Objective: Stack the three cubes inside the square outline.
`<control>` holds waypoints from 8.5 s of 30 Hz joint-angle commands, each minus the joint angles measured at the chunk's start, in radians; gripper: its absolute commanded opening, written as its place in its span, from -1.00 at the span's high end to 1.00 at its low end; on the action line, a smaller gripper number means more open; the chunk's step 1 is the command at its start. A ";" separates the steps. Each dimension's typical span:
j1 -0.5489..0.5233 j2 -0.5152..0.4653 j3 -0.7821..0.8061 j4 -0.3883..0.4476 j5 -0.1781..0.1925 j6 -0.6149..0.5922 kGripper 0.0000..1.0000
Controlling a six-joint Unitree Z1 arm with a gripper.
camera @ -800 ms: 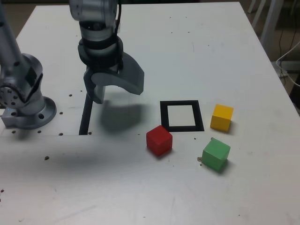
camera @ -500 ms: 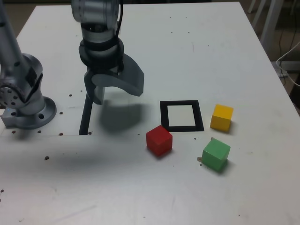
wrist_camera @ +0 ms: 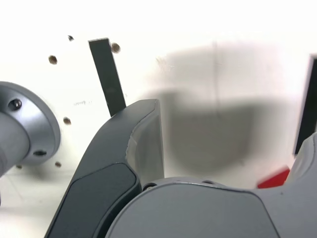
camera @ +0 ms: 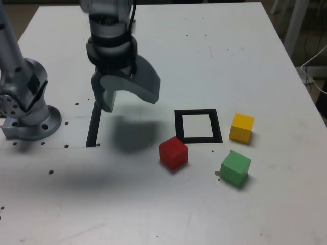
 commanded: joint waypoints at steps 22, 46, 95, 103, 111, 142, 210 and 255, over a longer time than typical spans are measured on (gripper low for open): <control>-0.174 0.180 -0.305 0.165 -0.153 -0.363 -0.96; -0.188 0.326 -0.322 0.028 -0.257 -0.719 -0.88; -0.188 0.328 -0.287 -0.040 -0.223 -0.787 0.25; -0.180 0.294 -0.322 -0.008 -0.138 -0.720 0.30; -0.115 0.296 -0.390 0.067 -0.107 -0.479 0.30; 0.047 0.425 -0.502 0.077 -0.052 -0.119 0.30; 0.038 0.396 -0.677 0.262 -0.008 -0.016 -0.99; 0.010 0.734 -1.016 0.317 -0.042 0.102 -0.82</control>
